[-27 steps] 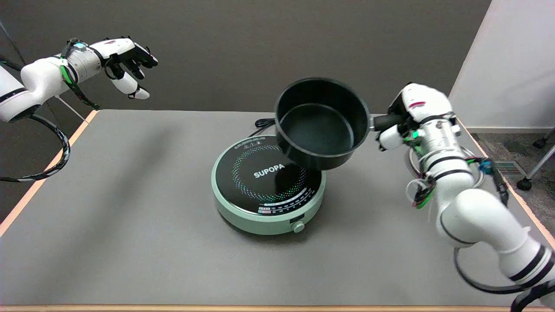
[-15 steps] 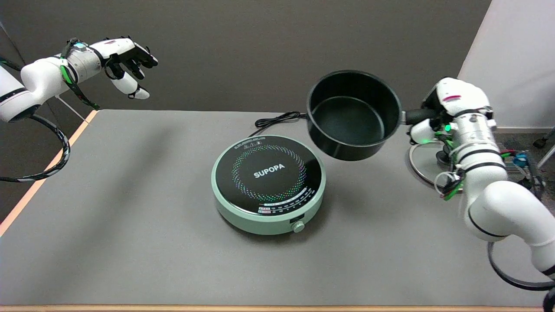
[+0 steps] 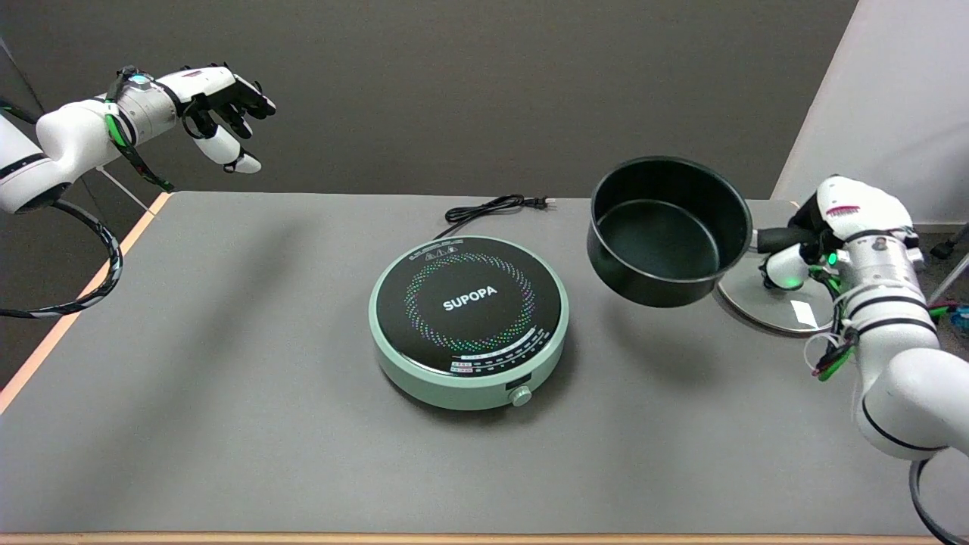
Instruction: Place the pot onto the table.
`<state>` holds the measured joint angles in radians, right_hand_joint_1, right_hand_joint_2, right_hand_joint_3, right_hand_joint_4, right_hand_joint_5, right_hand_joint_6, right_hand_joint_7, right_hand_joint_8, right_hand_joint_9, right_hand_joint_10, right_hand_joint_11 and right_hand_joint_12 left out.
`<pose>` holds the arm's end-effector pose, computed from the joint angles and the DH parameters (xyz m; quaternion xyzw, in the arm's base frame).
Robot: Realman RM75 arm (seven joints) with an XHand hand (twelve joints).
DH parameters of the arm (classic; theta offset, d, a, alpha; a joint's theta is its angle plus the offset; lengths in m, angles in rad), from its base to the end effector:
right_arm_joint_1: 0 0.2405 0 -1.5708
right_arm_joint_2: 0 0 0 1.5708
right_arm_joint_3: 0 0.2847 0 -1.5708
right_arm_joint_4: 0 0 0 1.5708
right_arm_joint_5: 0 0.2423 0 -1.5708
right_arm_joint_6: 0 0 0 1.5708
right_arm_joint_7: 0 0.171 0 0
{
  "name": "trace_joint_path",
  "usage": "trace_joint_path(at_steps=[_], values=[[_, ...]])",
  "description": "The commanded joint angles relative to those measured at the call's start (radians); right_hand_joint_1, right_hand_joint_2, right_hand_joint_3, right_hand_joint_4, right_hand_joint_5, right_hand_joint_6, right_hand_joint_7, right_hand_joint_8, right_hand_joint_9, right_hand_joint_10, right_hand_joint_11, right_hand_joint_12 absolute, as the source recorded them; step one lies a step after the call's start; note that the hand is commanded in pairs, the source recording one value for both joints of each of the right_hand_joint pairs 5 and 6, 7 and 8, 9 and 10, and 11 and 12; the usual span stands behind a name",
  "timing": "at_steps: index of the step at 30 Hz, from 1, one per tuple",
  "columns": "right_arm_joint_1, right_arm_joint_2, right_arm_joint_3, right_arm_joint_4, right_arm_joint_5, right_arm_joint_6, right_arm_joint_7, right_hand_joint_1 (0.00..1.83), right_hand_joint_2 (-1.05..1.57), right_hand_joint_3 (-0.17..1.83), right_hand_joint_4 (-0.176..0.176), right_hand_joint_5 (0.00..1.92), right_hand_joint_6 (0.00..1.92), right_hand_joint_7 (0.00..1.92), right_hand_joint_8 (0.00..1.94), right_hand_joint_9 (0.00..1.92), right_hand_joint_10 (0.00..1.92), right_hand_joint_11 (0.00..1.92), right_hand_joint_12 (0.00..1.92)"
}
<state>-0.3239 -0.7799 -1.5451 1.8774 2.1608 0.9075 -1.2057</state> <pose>-0.1976 -0.3039 0.5042 0.4252 -0.0075 0.1046 0.8990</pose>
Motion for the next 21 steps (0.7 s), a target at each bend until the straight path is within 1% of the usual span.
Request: trace_joint_path(at_steps=[1, 5, 13, 21], values=[[-0.121, -0.016, 0.072, -0.006, 0.038, 0.003, 0.031, 1.22, 0.24, 1.83, -0.131, 1.58, 1.58, 1.58, 1.58, 1.58, 1.58, 1.58, 1.58], [-0.1, -0.006, 0.049, -0.007, 0.06, -0.003, 0.028, 1.23, 0.23, 1.83, -0.131, 1.59, 1.59, 1.59, 1.59, 1.59, 1.59, 1.59, 1.59], [-0.05, 0.017, -0.064, -0.014, 0.096, 0.031, 0.03, 1.23, 0.2, 1.83, -0.132, 1.59, 1.59, 1.59, 1.59, 1.59, 1.59, 1.59, 1.59], [-0.055, 0.017, -0.101, -0.014, 0.098, 0.067, 0.031, 1.23, 0.21, 1.83, -0.132, 1.59, 1.59, 1.59, 1.59, 1.59, 1.59, 1.59, 1.59]])
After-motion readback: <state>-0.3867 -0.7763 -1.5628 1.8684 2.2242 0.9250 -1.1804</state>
